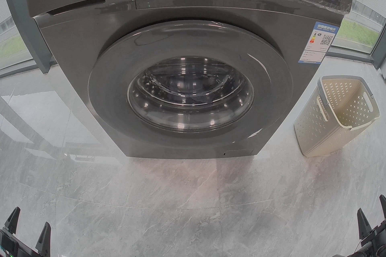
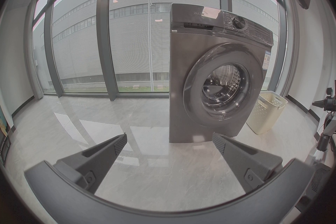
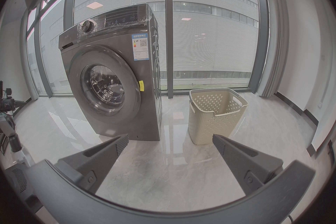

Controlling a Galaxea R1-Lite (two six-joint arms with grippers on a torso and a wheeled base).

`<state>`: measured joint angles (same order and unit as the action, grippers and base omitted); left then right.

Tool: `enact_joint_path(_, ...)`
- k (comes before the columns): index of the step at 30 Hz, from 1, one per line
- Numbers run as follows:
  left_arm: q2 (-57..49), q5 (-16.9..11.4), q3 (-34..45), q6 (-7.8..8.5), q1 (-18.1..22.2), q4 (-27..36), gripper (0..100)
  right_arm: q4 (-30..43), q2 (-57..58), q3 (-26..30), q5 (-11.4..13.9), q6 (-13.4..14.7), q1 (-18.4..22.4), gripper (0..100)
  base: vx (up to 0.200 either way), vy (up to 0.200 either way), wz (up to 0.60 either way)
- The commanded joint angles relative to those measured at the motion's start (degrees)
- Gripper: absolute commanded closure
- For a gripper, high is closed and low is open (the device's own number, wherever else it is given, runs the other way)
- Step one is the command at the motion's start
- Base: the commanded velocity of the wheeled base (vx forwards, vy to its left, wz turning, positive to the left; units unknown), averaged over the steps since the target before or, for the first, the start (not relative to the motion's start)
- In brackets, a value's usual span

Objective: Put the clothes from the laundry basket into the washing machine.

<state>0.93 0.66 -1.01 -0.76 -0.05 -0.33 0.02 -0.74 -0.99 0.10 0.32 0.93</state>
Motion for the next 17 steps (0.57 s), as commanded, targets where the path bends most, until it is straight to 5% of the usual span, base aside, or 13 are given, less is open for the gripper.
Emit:
enact_joint_path(1,-0.4,0.04,1.01,-0.04,-0.04,-0.11,0,0.06,-0.05,0.99,-0.01,0.12,0.04,0,0.0,0.0,0.0)
enact_joint_path(17,-0.4,0.04,1.01,-0.04,-0.04,-0.11,0,-0.02,-0.05,0.99,-0.36,-0.23,-0.05,0,0.0,0.0,0.0)
